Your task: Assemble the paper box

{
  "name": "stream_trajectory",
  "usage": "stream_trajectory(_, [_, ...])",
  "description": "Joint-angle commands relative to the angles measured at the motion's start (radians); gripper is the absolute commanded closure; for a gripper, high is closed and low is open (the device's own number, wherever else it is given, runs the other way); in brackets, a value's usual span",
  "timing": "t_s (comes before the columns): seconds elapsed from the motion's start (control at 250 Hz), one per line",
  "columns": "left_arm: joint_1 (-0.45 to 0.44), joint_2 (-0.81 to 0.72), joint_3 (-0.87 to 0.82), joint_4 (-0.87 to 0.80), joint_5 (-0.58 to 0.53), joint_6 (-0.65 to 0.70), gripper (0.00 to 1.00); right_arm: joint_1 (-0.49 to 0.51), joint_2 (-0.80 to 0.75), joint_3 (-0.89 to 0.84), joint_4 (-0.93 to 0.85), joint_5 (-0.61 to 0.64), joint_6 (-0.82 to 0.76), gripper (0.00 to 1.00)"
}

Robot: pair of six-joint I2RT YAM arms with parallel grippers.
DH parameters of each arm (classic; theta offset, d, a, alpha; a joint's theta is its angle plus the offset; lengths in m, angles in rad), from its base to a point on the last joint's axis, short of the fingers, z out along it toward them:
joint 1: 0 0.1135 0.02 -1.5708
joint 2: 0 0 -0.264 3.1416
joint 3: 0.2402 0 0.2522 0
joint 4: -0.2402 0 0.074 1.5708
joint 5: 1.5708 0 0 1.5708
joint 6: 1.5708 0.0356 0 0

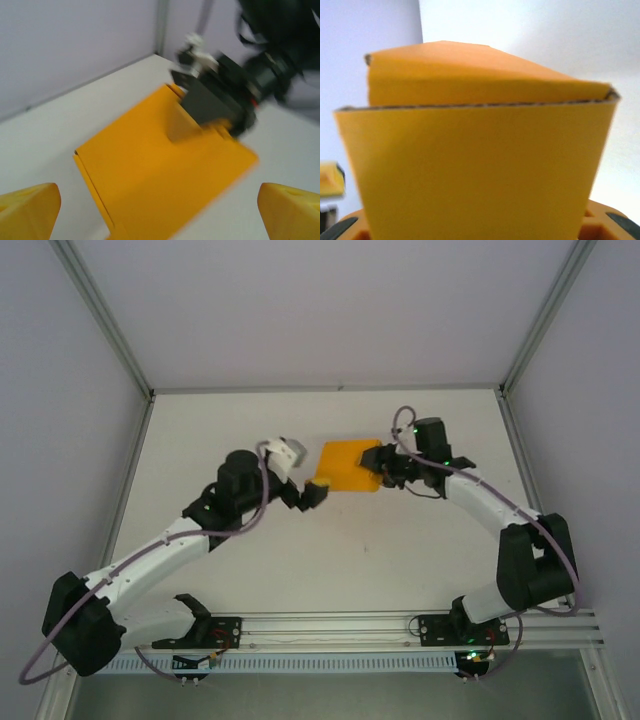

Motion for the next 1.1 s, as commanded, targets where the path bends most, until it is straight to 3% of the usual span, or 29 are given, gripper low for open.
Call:
stream_trajectory(0.0, [-0.086,0.011,0.03,-0.101,-0.149,0.383,0.0,-0.081,-0.038,0.095,-0.243,-0.115,0.108,0.71])
stream_trajectory(0.164, [-0.184,0.123,0.147,-0.16,-0.348,0.592,0.0,-0.137,-0.059,0.186,-0.432,-0.205,0.128,0.68])
stream_trajectory(0.256, [-0.199,0.191,0.175,-0.091,-0.442,0.672,0.0,-0.142,-0.06,0.226,-0.508,-0.239,0.131,0.69])
stream_trajectory(0.631, [-0.199,0.305,0.142,0.178,-0.478,0.793,0.01,-0.142,-0.056,0.243,-0.634,-0.243,0.111,0.69])
stream_trajectory(0.818, [-0.199,0.351,0.173,0.119,-0.446,0.764,0.11,-0.141,-0.044,0.236,-0.604,-0.261,0.138,0.7])
stream_trajectory(1.03, [-0.199,0.33,0.178,0.071,-0.381,0.711,0.42,-0.142,-0.029,0.246,-0.636,-0.245,0.075,0.63])
stream_trajectory(1.094, [-0.196,0.323,0.176,0.062,-0.377,0.705,0.45,-0.142,-0.03,0.235,-0.619,-0.245,0.076,0.62])
